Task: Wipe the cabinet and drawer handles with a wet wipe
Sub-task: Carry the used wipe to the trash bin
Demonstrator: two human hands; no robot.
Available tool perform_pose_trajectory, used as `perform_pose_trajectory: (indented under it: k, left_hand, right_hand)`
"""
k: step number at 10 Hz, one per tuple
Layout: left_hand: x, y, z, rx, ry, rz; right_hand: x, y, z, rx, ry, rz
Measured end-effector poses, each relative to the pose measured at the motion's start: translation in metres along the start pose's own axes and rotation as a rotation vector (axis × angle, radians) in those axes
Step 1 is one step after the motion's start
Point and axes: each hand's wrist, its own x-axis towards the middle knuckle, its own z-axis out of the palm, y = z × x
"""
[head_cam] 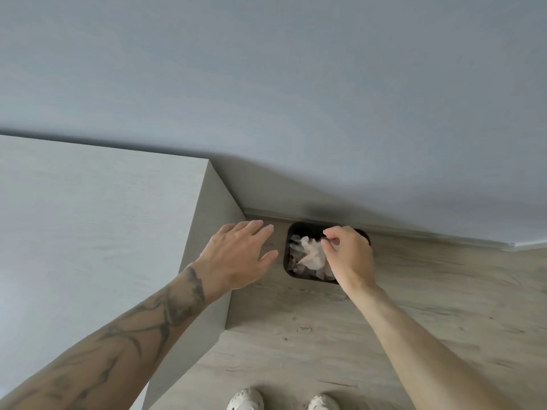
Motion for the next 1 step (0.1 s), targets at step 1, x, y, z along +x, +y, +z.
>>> perform_pose_trajectory:
  k: [1]
  left_hand:
    - [-0.0016,0.0062,-0.0068,-0.048,0.051,0.000]
  right_hand:
    - [-0.0032,0.0010,-0.0073,-0.007,0.022,0.013]
